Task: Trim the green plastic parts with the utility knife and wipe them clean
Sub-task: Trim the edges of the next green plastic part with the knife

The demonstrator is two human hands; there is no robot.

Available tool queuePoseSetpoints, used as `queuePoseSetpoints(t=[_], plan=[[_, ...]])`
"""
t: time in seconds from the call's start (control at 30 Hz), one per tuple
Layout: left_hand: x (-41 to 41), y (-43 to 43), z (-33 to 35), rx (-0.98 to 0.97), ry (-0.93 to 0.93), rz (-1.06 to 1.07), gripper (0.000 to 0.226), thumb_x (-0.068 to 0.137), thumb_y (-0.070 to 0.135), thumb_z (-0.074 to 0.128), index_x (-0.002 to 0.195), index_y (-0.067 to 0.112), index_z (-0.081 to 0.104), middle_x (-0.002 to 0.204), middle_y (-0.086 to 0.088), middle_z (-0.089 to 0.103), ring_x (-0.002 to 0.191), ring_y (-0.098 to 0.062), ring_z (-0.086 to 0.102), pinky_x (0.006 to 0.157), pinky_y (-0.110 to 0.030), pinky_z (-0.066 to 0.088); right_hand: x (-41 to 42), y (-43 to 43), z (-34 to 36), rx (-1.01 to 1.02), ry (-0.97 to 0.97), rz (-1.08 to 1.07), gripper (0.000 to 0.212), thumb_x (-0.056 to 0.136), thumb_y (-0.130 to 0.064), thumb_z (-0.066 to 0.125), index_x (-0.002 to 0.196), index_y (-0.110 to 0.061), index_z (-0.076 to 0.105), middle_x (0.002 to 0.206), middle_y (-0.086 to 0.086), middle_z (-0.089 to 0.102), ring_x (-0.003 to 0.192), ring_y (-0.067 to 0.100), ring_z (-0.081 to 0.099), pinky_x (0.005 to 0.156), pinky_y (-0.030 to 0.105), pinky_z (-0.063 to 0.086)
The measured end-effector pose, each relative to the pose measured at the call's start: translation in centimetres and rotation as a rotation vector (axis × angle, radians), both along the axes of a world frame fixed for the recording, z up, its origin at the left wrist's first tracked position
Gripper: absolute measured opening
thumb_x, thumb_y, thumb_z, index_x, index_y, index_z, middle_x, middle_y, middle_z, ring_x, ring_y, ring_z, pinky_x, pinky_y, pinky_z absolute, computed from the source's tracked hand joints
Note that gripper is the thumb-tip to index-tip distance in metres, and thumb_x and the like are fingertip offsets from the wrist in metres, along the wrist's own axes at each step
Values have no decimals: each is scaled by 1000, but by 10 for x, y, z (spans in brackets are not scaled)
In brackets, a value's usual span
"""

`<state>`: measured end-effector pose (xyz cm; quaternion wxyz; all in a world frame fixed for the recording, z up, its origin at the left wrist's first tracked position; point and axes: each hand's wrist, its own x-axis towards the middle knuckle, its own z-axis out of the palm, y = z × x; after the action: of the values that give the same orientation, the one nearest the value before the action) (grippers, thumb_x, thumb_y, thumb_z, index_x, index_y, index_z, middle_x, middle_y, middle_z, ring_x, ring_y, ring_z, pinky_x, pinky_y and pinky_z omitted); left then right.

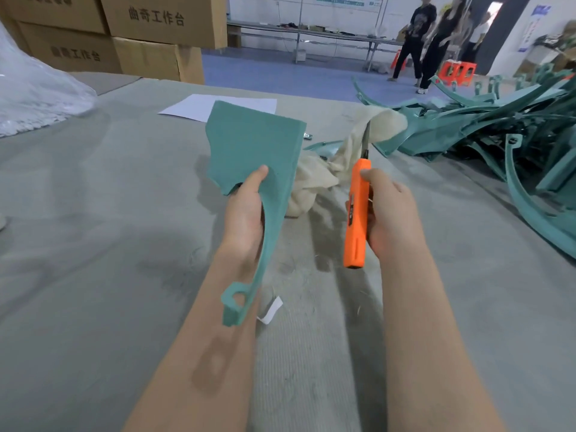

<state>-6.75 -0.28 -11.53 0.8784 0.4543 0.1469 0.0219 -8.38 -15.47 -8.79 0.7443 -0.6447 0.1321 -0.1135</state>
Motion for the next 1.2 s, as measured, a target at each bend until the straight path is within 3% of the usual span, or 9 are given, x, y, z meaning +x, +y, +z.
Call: queuePoseSetpoints(t=[0.13, 0.23, 0.33, 0.53, 0.63, 0.77, 0.9, 1.03, 1.2], plan=[[-3, 0, 4, -254, -48, -140, 29, 93, 25, 56, 76, 9, 72, 66, -1, 68, 52, -12, 62, 53, -21, 50, 5, 10, -2, 228, 40, 59, 17, 94, -14, 52, 79, -8, 52, 69, 8, 49, 55, 21, 56, 47, 24, 48], [-2, -2, 3, -344, -98, -148, 47, 95, 24, 55, 53, 11, 74, 64, -2, 68, 55, -12, 63, 72, -25, 48, 14, 5, -12, -226, 107, 15, 21, 89, -23, 59, 74, -14, 47, 68, 3, 47, 66, 24, 54, 59, 31, 44], [-3, -4, 2, -313, -84, -141, 43, 95, 24, 55, 58, 12, 74, 68, -3, 69, 57, -13, 63, 72, -25, 48, 21, -9, -18, -555, 64, -219, 20, 88, -22, 62, 95, -14, 45, 80, -3, 48, 80, 22, 49, 70, 31, 38], [-3, -5, -1, -212, 10, -65, 24, 95, 24, 54, 77, 15, 67, 64, 4, 68, 52, -9, 63, 52, -17, 48, 21, -10, -16, -414, -228, -547, 41, 98, -21, 48, 136, -9, 36, 111, 0, 56, 95, 21, 57, 78, 21, 40], [1, -8, -3, -227, 19, -6, 18, 95, 18, 53, 81, 16, 63, 61, 7, 68, 52, -6, 65, 50, -15, 47, 27, -11, -26, -620, 8, -264, 36, 98, -23, 47, 130, -8, 39, 120, 17, 60, 102, 39, 62, 88, 49, 51], [4, -9, -3, -231, -32, -38, 17, 96, 18, 53, 84, 14, 65, 68, 4, 71, 60, -10, 67, 64, -22, 53, 19, 3, -29, -906, 169, 100, 31, 96, -23, 52, 120, -3, 46, 111, 18, 61, 97, 37, 62, 78, 39, 50], [0, -13, 3, -310, -64, -131, 21, 97, 21, 51, 82, 11, 63, 69, -4, 66, 54, -15, 62, 69, -29, 48, 10, 22, -15, -780, -26, 210, 30, 95, -26, 52, 121, -12, 49, 103, 13, 63, 83, 30, 65, 72, 44, 56], [-1, -11, 7, -446, -90, -80, 22, 98, 18, 47, 85, 9, 61, 68, -5, 65, 58, -16, 61, 65, -26, 46, 6, 31, -10, -414, -84, 298, 7, 95, -19, 53, 102, -19, 52, 80, 6, 65, 42, 9, 54, 41, 24, 47], [0, -1, -1, -215, 30, 57, 19, 97, 23, 52, 81, 19, 60, 65, 8, 67, 55, -7, 62, 61, -22, 46, 10, 24, -16, -240, -130, 237, 6, 98, -18, 54, 93, -19, 57, 82, 0, 70, 57, 10, 62, 59, 25, 55]])
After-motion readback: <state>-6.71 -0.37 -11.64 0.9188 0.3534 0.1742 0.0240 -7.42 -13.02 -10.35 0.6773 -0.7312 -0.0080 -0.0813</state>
